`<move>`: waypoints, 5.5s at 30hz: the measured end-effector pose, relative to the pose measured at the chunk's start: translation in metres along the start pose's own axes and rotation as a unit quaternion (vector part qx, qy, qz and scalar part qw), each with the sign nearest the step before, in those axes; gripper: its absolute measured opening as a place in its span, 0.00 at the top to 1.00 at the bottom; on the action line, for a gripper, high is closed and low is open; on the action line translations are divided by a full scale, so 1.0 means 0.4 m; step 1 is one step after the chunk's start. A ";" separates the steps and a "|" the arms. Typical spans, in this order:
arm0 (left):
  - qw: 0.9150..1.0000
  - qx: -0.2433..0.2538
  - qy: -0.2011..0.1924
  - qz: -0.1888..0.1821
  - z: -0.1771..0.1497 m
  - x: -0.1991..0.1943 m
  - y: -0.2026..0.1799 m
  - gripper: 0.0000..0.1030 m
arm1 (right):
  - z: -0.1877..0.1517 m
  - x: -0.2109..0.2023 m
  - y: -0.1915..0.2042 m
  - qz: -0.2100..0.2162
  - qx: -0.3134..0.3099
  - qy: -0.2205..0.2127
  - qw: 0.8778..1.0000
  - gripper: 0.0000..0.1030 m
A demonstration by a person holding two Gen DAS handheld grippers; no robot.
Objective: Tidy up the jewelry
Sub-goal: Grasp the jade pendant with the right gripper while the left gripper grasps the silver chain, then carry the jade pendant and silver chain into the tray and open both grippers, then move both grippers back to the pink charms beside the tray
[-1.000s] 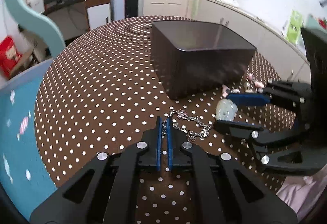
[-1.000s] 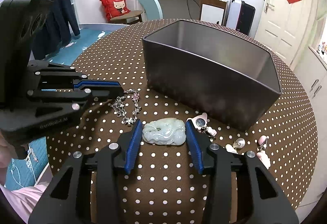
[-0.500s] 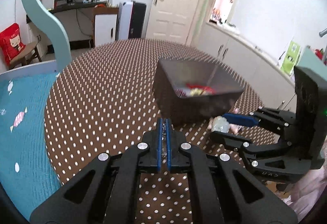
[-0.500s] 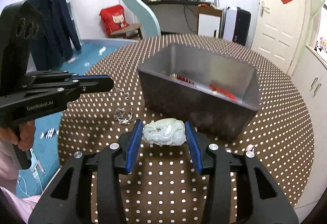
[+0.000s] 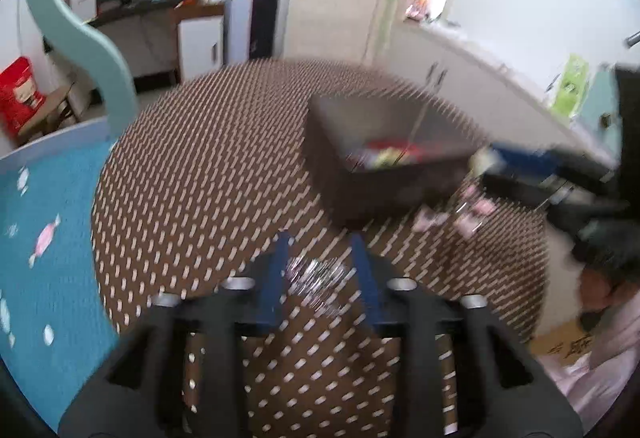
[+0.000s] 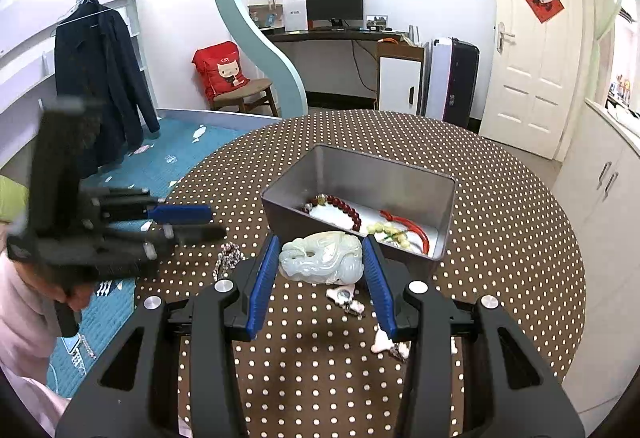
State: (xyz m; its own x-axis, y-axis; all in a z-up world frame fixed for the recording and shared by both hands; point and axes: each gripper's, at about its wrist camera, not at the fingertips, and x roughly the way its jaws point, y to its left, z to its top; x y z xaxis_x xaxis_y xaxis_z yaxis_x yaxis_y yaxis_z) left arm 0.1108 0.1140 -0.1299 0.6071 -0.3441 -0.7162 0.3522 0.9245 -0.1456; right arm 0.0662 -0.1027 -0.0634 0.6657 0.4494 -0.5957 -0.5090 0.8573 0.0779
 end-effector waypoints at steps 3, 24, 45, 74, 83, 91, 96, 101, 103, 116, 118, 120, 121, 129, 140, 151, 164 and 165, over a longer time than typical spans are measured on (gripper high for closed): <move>1.000 -0.007 0.024 -0.009 -0.027 0.026 0.007 0.52 | -0.015 0.008 -0.011 -0.002 0.011 0.009 1.000 0.61; 0.999 0.015 -0.019 0.026 0.009 -0.018 -0.013 0.96 | 0.002 0.008 -0.038 -0.006 0.029 0.008 1.000 0.61; 0.987 0.024 -0.156 -0.026 0.255 -0.156 -0.099 0.96 | 0.129 -0.050 -0.090 -0.028 0.003 -0.064 0.998 0.61; 1.000 0.006 -0.015 -0.027 0.210 0.119 -0.088 0.71 | 0.108 0.154 -0.121 -0.030 0.027 0.050 0.998 0.60; 0.999 0.006 -0.023 -0.031 0.206 0.100 -0.076 0.65 | 0.113 0.199 -0.107 -0.029 0.025 0.091 0.995 0.76; 0.999 0.009 -0.025 -0.039 0.214 0.102 -0.081 0.62 | 0.121 0.164 -0.116 -0.034 0.035 0.076 0.996 0.76; 0.999 0.010 -0.026 -0.041 0.216 0.103 -0.087 0.61 | 0.115 0.140 -0.123 -0.041 0.041 0.068 0.996 0.76; 0.997 0.022 -0.049 -0.049 0.199 0.068 -0.116 0.53 | 0.101 0.096 -0.136 -0.044 0.057 0.048 0.996 0.59; 0.996 0.027 -0.056 -0.057 0.193 0.053 -0.125 0.53 | 0.093 0.069 -0.146 -0.042 0.068 0.035 0.996 0.46; 0.993 0.072 -0.013 -0.092 0.074 0.059 -0.256 0.37 | -0.031 -0.037 -0.206 -0.114 0.100 0.032 0.988 0.09; 0.994 0.066 0.000 -0.085 0.062 0.087 -0.261 0.37 | -0.061 -0.045 -0.211 -0.124 0.105 0.038 0.986 0.09; 0.995 0.063 0.009 -0.076 0.059 0.115 -0.265 0.37 | -0.079 -0.048 -0.216 -0.131 0.106 0.043 0.985 0.09; 0.995 0.064 0.013 -0.074 0.059 0.125 -0.264 0.37 | -0.086 -0.050 -0.218 -0.131 0.106 0.044 0.985 0.08; 0.997 0.065 0.033 -0.032 0.052 0.214 -0.270 0.50 | -0.122 -0.045 -0.234 -0.110 0.115 0.050 0.986 0.08; 0.996 0.077 0.038 -0.011 0.050 0.221 -0.266 0.75 | -0.137 -0.031 -0.190 -0.054 0.083 0.046 0.994 0.08; 0.997 0.067 0.031 -0.021 0.028 0.185 -0.243 0.87 | -0.135 0.018 -0.114 -0.024 0.046 0.074 0.996 0.42; 0.993 0.106 0.041 -0.038 0.062 0.224 -0.278 0.69 | -0.131 0.035 -0.109 -0.024 0.025 0.079 0.996 0.62; 0.993 0.109 0.040 -0.037 0.063 0.228 -0.282 0.71 | -0.132 0.035 -0.106 -0.022 0.023 0.079 0.996 0.64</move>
State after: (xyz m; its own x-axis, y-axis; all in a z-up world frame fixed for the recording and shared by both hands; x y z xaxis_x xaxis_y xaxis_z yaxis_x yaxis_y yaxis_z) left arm 0.1443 -0.0259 -0.1615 0.5184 -0.3874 -0.7624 0.5444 0.8370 -0.0552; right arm 0.0683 -0.1459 -0.1173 0.5909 0.3688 -0.7175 -0.4529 0.8877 0.0833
